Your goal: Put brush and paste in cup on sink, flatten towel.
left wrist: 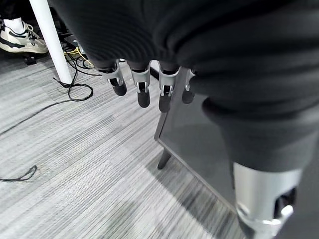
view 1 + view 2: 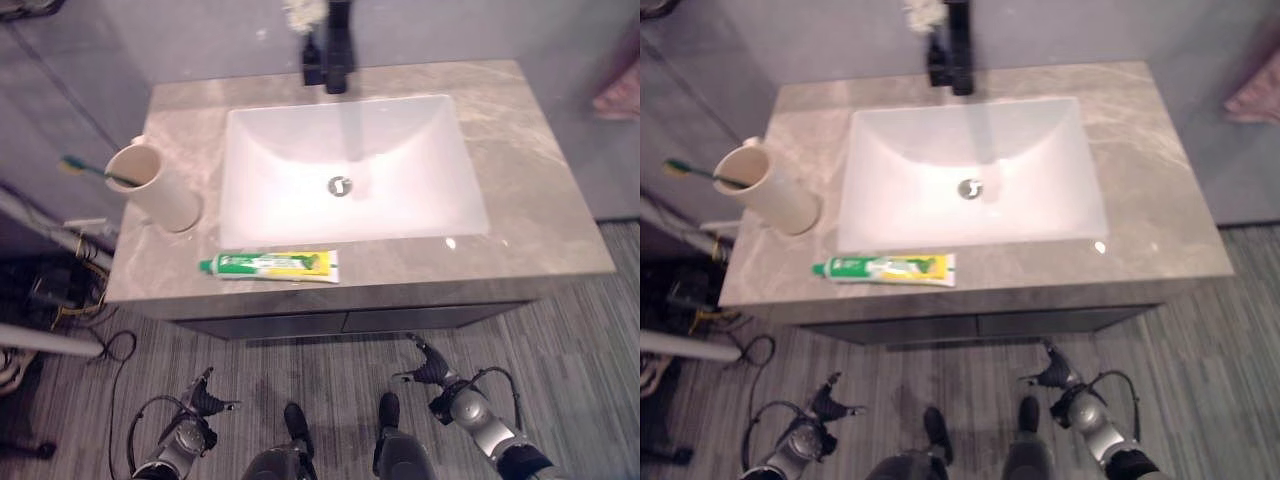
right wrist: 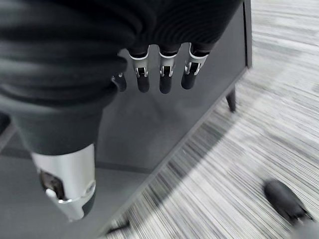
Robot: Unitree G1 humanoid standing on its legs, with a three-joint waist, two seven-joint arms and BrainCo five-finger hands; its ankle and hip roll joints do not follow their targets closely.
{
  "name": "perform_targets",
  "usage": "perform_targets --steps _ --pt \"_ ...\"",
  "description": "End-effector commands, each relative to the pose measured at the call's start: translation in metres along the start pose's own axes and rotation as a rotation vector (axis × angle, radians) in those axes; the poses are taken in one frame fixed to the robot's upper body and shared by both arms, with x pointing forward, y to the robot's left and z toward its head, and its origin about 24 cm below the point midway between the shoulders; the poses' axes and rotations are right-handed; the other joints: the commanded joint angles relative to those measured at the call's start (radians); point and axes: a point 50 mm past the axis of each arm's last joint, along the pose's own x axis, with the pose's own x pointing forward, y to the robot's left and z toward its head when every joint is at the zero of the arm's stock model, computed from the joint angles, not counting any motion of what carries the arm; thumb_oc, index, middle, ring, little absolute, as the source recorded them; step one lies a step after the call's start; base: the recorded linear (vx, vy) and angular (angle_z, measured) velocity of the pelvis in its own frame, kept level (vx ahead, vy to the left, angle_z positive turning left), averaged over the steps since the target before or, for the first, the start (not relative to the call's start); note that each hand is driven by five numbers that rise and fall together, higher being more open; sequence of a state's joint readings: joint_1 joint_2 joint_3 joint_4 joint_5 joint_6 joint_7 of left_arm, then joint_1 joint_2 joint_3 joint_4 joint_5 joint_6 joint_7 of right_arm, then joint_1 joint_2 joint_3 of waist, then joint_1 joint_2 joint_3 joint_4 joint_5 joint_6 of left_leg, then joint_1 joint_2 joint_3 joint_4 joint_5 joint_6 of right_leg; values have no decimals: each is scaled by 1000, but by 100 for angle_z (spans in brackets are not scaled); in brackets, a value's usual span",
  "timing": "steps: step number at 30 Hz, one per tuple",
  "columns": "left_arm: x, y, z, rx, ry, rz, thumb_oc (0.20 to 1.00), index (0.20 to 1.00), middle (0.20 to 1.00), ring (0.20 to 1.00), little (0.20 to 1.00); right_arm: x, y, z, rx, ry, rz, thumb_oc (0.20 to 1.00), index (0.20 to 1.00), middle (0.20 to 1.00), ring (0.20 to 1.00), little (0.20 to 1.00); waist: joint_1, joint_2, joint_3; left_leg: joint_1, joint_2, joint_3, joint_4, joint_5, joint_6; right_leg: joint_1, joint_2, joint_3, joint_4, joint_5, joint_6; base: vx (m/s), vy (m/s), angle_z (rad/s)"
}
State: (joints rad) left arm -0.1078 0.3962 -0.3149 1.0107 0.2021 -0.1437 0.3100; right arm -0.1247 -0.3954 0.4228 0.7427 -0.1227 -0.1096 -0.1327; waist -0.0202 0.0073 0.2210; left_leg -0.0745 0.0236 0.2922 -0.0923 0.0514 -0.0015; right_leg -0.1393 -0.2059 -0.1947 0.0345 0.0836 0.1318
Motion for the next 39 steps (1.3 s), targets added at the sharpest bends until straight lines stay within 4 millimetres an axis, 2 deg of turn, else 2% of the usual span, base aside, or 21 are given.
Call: perform_targets --steps 1,2,3,4,6,7,8,9,10,11,14,17,20,21,22,23,27,28,33,36,39 --pt "-5 9 -7 17 -48 2 1000 1000 1000 1000 1000 6 -19 15 89 -60 -86 1000 1000 1000 1000 1000 47 -4 -29 -27 55 -46 5 37 -73 -10 -54 -5 44 44 71 37 -109 53" --pt "-5 9 -2 44 -84 -10 1000 1000 1000 1000 1000 5 -21 11 92 -48 -91 1000 1000 1000 1000 1000 49 -2 -26 -25 54 -59 5 37 -75 0 -42 1 38 26 66 29 -97 40" --pt "-6 9 4 79 -136 -25 1000 1000 1000 1000 1000 5 -24 5 69 -22 -90 1000 1000 1000 1000 1000 69 -5 -30 -28 55 -64 5 41 -81 15 -43 -30 8 25 66 30 -172 75" --pt "-9 8 14 136 -218 -72 1000 1000 1000 1000 1000 3 -29 -16 66 72 -115 1000 1000 1000 1000 1000 84 0 -33 -35 58 -79 7 48 -94 48 -41 -64 -22 22 70 6 -151 78" --pt "-11 9 18 156 -250 -88 1000 1000 1000 1000 1000 1 -32 -25 82 112 -132 1000 1000 1000 1000 1000 87 2 -35 -42 61 -86 6 55 -98 52 -36 -71 -33 23 68 -2 -120 54" --pt "-16 14 30 194 -341 -104 1000 1000 1000 1000 1000 -3 -36 -44 132 211 -172 1000 1000 1000 1000 1000 96 12 -31 -46 64 -102 11 56 -106 70 -35 -93 -46 19 68 -52 -160 49" --pt "-30 29 49 237 -500 -128 1000 1000 1000 1000 1000 -12 -44 -72 210 369 -240 1000 1000 1000 1000 1000 124 35 -27 -65 67 -125 12 70 -113 86 -36 -130 -70 23 69 -53 -123 50" --pt "-30 31 48 239 -499 -128 1000 1000 1000 1000 1000 -12 -43 -72 212 367 -239 1000 1000 1000 1000 1000 121 33 -28 -67 67 -128 12 71 -114 88 -35 -133 -73 24 69 -80 -110 40" --pt "-38 45 58 291 -588 -120 1000 1000 1000 1000 1000 -16 -48 -82 217 427 -265 1000 1000 1000 1000 1000 131 41 -23 -74 68 -141 13 76 -118 96 -33 -143 -79 23 70 -32 -94 50" --pt "-56 69 81 363 -747 -92 1000 1000 1000 1000 1000 -27 -45 -98 126 504 -244 1000 1000 1000 1000 1000 138 53 -18 -77 70 -153 14 76 -124 108 -27 -153 -84 13 70 -43 -90 49" --pt "-69 87 85 392 -811 -68 1000 1000 1000 1000 1000 -39 -38 -113 53 570 -200 1000 1000 1000 1000 1000 140 60 -20 -80 73 -158 11 85 -127 113 -26 -164 -86 12 68 0 -52 29" --pt "-89 114 96 436 -903 21 1000 1000 1000 1000 1000 -51 -26 -126 131 630 -192 1000 1000 1000 1000 1000 140 67 -30 -77 73 -168 9 89 -131 126 -25 -177 -83 3 67 31 -57 2" --pt "-111 147 115 521 -1003 151 1000 1000 1000 1000 1000 -55 -17 -128 298 634 -227 1000 1000 1000 1000 1000 139 73 -38 -71 72 -173 8 89 -134 135 -24 -183 -82 -5 65 24 -36 10" --pt "-111 151 114 512 -994 168 1000 1000 1000 1000 1000 -54 -14 -127 308 624 -219 1000 1000 1000 1000 1000 136 71 -41 -70 72 -171 8 90 -134 135 -24 -183 -83 -4 64 14 -21 8" --pt "-117 168 124 514 -1038 267 1000 1000 1000 1000 1000 -56 -9 -127 326 616 -207 1000 1000 1000 1000 1000 134 72 -46 -65 71 -168 8 88 -135 139 -24 -182 -84 -3 65 21 -18 3" --pt "-118 168 124 515 -1036 268 1000 1000 1000 1000 1000 -56 -8 -127 326 615 -205 1000 1000 1000 1000 1000 133 70 -45 -64 71 -167 8 88 -135 139 -24 -181 -84 -3 65 23 -13 3" --pt "-131 194 139 422 -1108 465 1000 1000 1000 1000 1000 -55 5 -123 327 596 -157 1000 1000 1000 1000 1000 120 67 -50 -57 73 -155 9 83 -137 137 -28 -175 -87 1 67 4 8 0" --pt "-143 202 156 343 -1215 554 1000 1000 1000 1000 1000 -51 8 -116 323 554 -136 1000 1000 1000 1000 1000 110 65 -45 -49 73 -141 12 72 -136 135 -30 -160 -88 2 67 31 39 -3" --pt "-155 203 180 204 -1354 611 1000 1000 1000 1000 1000 -40 11 -95 311 431 -95 1000 1000 1000 1000 1000 62 48 -34 -37 76 -90 35 40 -127 101 -33 -95 -87 16 70 13 55 -32" --pt "-158 202 188 230 -1390 592 1000 1000 1000 1000 1000 -35 5 -87 200 377 -70 1000 1000 1000 1000 1000 41 43 -28 -32 80 -40 43 22 -122 60 -32 -36 -88 37 74 -8 74 -67" --pt "-158 201 188 233 -1394 579 1000 1000 1000 1000 1000 -35 5 -87 180 376 -65 1000 1000 1000 1000 1000 40 41 -27 -31 81 -26 45 19 -121 49 -31 -20 -90 43 76 -2 34 -49"
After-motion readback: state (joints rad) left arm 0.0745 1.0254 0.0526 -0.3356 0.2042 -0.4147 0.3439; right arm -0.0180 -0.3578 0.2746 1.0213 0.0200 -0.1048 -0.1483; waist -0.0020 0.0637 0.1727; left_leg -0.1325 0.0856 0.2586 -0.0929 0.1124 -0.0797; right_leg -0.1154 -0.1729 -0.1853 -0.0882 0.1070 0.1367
